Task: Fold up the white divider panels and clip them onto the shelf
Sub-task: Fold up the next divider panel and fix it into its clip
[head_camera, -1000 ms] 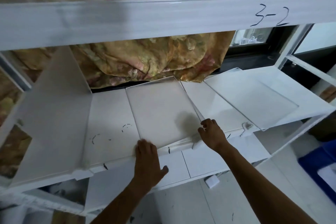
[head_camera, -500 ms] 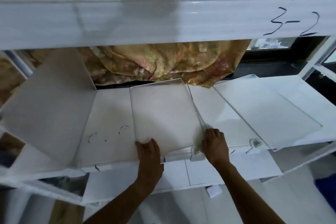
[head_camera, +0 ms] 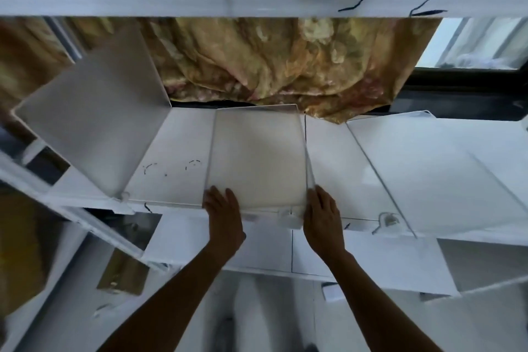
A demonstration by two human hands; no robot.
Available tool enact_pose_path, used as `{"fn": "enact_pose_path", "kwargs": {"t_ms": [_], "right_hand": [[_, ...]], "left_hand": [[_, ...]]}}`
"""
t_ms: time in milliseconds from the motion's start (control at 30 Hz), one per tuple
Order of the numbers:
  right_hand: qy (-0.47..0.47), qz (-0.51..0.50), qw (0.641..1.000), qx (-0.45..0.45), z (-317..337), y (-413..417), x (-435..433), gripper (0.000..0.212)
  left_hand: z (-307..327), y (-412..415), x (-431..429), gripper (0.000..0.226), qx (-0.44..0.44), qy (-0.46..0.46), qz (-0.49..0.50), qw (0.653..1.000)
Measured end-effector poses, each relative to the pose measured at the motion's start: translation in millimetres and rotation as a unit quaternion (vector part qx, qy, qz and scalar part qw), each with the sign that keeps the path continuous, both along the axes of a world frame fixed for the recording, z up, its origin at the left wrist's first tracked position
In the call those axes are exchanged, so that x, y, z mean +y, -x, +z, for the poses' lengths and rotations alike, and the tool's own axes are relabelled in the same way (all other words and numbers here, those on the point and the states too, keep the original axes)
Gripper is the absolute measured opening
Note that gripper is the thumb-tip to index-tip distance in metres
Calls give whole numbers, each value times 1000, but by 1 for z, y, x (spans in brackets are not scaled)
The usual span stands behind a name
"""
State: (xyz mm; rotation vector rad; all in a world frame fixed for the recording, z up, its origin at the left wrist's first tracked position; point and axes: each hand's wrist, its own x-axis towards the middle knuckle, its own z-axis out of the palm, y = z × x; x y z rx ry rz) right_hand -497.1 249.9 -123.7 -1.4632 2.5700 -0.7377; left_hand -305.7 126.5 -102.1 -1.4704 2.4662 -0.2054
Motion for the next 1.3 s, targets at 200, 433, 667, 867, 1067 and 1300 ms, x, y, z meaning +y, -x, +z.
{"fn": "enact_pose_path", "kwargs": {"t_ms": [200, 433, 667, 867, 1067, 1300], "right_hand": [[30, -11, 990, -134, 16, 1, -1, 58], [33, -56, 955, -288, 40, 16, -10, 28], [-7, -116, 956, -268, 55, 3, -25, 45], [-11, -216, 911, -352, 70, 18, -36, 48], [21, -236, 873, -426, 68, 30, -47, 42], [77, -228, 836, -494, 81, 28, -50, 19]], "left_hand": [[-10, -16, 0, 133, 87, -26, -22, 996], [-2, -29, 1, 126, 82, -84, -41, 992], [5, -31, 1, 127, 56, -92, -33, 994], [6, -39, -1, 120, 55, -98, -50, 992], [9, -48, -5, 106, 101, -121, -61, 986], [10, -44, -12, 90, 172, -117, -48, 977]]}}
